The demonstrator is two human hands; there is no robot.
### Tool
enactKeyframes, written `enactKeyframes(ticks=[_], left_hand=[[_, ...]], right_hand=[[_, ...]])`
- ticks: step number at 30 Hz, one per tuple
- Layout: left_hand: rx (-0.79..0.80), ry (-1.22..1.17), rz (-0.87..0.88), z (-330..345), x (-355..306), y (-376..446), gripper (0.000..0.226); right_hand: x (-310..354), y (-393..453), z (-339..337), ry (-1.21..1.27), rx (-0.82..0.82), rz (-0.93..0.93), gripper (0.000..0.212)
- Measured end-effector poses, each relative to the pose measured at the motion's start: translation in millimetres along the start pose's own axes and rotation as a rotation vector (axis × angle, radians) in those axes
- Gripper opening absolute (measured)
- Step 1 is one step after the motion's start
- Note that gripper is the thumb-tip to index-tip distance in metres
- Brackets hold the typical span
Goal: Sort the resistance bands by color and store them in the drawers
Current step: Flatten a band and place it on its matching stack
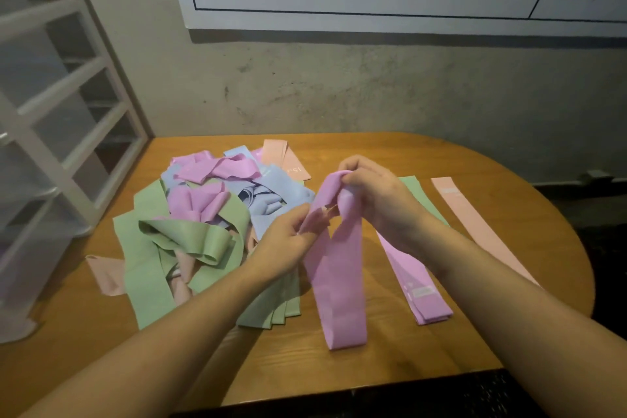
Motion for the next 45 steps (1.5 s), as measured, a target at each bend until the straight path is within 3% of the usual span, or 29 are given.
enactKeyframes(ticks=[4,9,15,19,23,28,30,32,37,45], left_hand=[[0.052,-0.235,-0.105,-2,16,-14,0.011],[0.081,-0.244,-0.126,-12,15,-25,0.013],[0.050,-0.359,-0.198,-33,25,-32,0.030],[-0.044,-0.626,-0.338,-44,38,-35,0.038],[-0.059,-0.796,-0.385,-46,43,-38,0.024],[-0.080,-0.855,-0.307,-48,25,-36,0.031],[-0.070,-0.864,-0.294,-49,17,-35,0.039],[-0.037,-0.842,-0.278,-48,8,-34,0.041],[0.066,-0.681,-0.235,-40,-14,-33,0.058],[0.208,-0.381,-0.111,-17,-32,-26,0.067]], right_hand=[[-5,-8,-12,0.177,-0.003,0.104,0.017],[-13,-14,-27,0.333,-0.046,0.204,0.033],[-26,-21,-38,0.431,-0.012,0.317,0.025],[-34,-28,-43,0.437,-0.049,0.381,0.017],[-51,-37,-44,0.248,-0.048,0.503,0.020],[-68,-50,-35,-0.075,0.060,0.620,0.054],[-72,-54,-32,-0.217,0.102,0.644,0.042],[-75,-56,-29,-0.313,0.132,0.644,0.028],[-82,-57,-16,-0.525,0.254,0.592,0.025],[-54,-34,17,-0.241,0.179,0.242,0.039]])
Point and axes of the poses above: each hand's wrist, its own y-axis towards the middle knuckle, its own z-axis out of the palm, x = y × z, the point moved 8 cm from there along y, towards the middle knuckle, and after that the axes turned 1 degree about -z, right-handed, at the moved point
